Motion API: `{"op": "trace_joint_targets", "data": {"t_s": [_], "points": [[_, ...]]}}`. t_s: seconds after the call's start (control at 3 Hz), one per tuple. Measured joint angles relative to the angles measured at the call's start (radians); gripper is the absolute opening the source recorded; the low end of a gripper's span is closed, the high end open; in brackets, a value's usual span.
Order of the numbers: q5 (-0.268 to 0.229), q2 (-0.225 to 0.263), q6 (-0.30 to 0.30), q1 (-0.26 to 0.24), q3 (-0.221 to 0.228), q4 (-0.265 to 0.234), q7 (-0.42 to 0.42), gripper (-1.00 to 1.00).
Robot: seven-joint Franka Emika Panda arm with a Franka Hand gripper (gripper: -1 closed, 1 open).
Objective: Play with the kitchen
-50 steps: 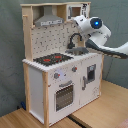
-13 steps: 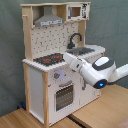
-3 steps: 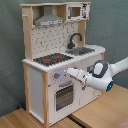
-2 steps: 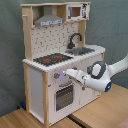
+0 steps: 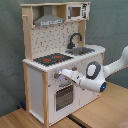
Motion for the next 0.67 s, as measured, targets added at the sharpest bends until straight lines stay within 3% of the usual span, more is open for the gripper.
{"op": "trace_joint_targets", "data": {"t_s": [0.67], "points": [[0.000,-0.038,0.049,-0.142,0.082,0.109,0.000,1.00]]}}
